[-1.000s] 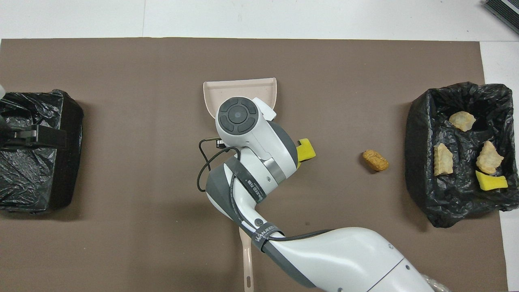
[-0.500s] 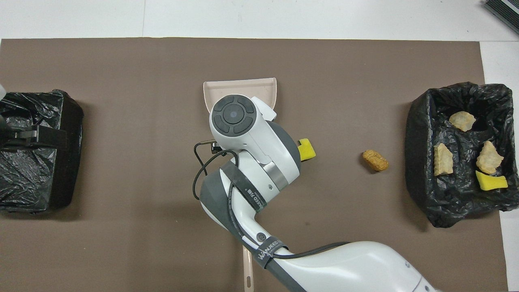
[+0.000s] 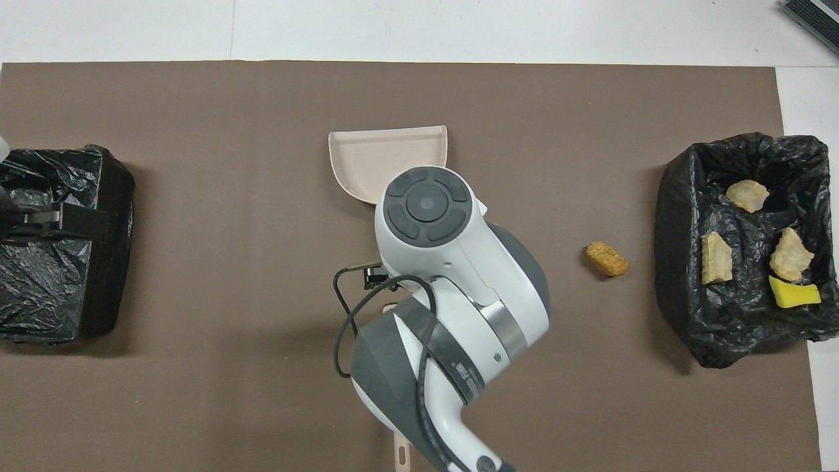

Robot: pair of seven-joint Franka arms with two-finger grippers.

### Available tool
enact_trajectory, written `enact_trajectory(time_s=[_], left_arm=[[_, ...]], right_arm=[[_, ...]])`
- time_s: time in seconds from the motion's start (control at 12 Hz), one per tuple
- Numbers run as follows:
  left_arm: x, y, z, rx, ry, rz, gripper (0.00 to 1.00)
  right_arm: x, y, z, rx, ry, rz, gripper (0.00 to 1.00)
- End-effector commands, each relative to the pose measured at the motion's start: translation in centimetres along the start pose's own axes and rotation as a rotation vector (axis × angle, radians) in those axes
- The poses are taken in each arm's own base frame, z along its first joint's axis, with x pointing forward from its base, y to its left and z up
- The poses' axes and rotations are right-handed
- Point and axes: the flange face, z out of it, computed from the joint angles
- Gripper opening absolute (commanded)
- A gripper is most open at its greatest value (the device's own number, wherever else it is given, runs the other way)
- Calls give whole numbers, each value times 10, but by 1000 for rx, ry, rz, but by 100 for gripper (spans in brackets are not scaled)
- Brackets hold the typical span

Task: Sweep and dump trash in bin
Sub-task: 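Lower the dustpan onto the table center with the right gripper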

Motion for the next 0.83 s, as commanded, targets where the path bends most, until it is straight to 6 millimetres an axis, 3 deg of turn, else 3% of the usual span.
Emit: enact_trajectory(time_s=[0.0, 0.42, 0.58, 0.75], left_arm=[[-7, -2, 1, 7, 8, 6, 100], [-7, -2, 1, 7, 8, 6, 100], [-7, -2, 1, 7, 8, 6, 100], [-7, -2, 1, 7, 8, 6, 100]], right_arm=[[-54, 12, 13, 15, -58, -41, 100], [-155, 4, 57, 28, -92, -57, 100], [-184, 3, 70, 58, -97, -4, 100], [-196, -14, 80, 63, -78, -22, 84]])
